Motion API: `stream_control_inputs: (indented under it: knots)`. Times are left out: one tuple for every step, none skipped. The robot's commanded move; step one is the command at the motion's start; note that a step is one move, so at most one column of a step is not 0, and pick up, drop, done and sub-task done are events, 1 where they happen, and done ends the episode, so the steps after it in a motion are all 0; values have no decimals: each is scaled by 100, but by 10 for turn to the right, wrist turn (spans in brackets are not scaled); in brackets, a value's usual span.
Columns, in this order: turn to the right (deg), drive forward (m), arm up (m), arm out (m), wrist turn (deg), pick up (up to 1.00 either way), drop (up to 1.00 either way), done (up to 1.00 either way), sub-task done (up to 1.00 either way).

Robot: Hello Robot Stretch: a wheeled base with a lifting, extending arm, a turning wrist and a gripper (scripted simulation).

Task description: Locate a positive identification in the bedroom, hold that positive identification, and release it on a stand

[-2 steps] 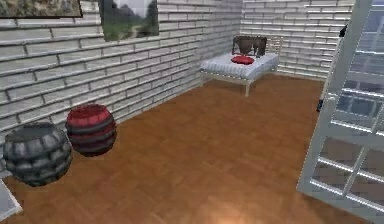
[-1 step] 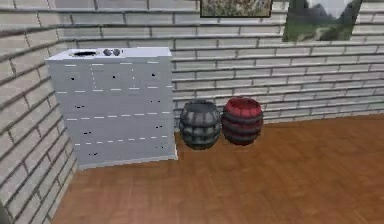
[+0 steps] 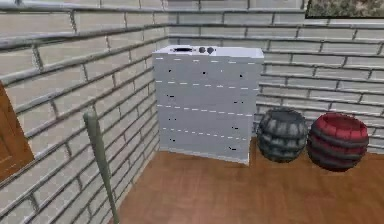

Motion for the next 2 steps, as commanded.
stream_control_inputs:
  knots:
    - [450,0,0,0,0,0,0,0,0]
    - [240,0,0,0,0,0,0,0,0]
